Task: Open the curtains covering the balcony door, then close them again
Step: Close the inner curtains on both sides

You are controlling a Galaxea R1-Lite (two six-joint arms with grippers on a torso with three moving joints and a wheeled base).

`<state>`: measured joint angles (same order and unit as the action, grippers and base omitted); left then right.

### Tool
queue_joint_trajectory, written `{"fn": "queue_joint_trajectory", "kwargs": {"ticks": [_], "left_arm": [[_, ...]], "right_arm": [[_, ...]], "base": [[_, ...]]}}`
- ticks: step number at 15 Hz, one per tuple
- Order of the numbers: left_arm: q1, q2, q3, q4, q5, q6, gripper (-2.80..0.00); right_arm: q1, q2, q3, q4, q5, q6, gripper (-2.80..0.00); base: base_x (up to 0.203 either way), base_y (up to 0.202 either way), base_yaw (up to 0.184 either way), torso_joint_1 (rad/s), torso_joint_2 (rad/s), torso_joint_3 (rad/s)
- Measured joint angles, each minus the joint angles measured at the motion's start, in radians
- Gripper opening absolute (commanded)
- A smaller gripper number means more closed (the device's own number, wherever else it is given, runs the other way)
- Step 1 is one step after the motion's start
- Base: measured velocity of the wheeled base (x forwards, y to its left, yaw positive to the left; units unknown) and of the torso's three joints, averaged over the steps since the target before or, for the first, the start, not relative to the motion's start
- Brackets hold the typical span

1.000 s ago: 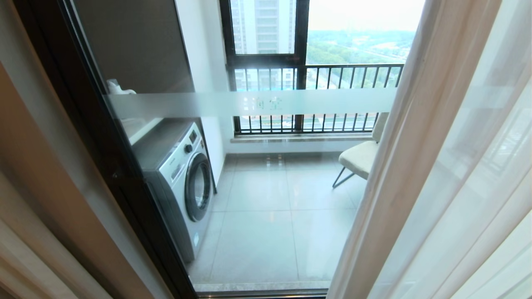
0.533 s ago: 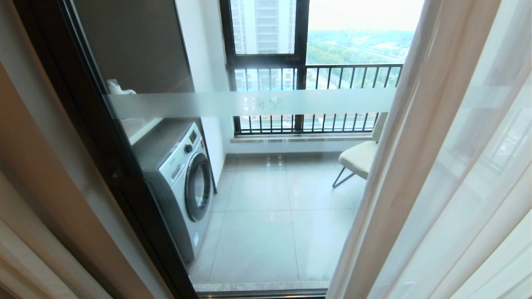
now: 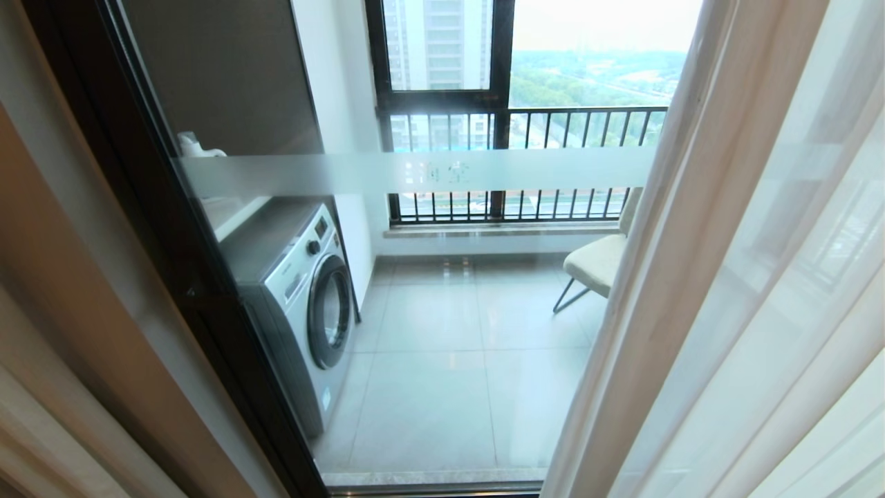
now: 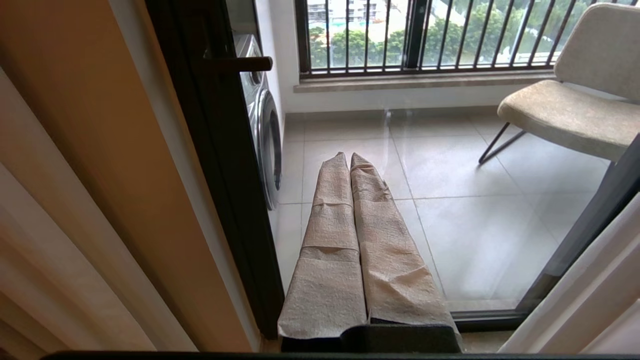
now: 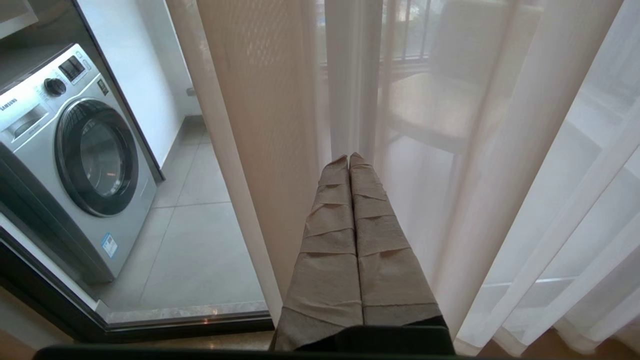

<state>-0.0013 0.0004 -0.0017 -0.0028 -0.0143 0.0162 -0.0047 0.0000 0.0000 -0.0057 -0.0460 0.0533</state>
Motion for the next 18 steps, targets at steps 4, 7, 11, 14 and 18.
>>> {"fn": "queue_joint_trajectory", "kwargs": {"ticks": [4, 7, 11, 14, 18], "left_arm": [[-0.001, 0.000, 0.000, 0.000, 0.002, -0.003, -2.80], [0.000, 0.000, 0.000, 0.000, 0.007, -0.006, -2.80], [0.001, 0.000, 0.000, 0.000, 0.007, -0.007, -2.80], [0.000, 0.000, 0.000, 0.000, 0.007, -0.007, -2.80], [0.000, 0.000, 0.000, 0.000, 0.007, -0.007, -2.80]], "right_arm": [[0.000, 0.000, 0.000, 0.000, 0.000, 0.000, -2.80], [0.000, 0.000, 0.000, 0.000, 0.000, 0.001, -2.80], [0.000, 0.000, 0.000, 0.000, 0.000, 0.000, -2.80], [0.000, 0.000, 0.000, 0.000, 0.000, 0.000, -2.80], [0.000, 0.000, 0.000, 0.000, 0.000, 0.000, -2.80]], "base": [[0.000, 0.013, -0.003, -0.001, 0.00, 0.001], [0.000, 0.145, -0.007, 0.004, 0.00, 0.004], [0.000, 0.194, -0.001, 0.002, 0.00, 0.003], [0.000, 0.194, 0.001, 0.002, 0.00, 0.003], [0.000, 0.188, 0.000, 0.002, 0.00, 0.002]]}}
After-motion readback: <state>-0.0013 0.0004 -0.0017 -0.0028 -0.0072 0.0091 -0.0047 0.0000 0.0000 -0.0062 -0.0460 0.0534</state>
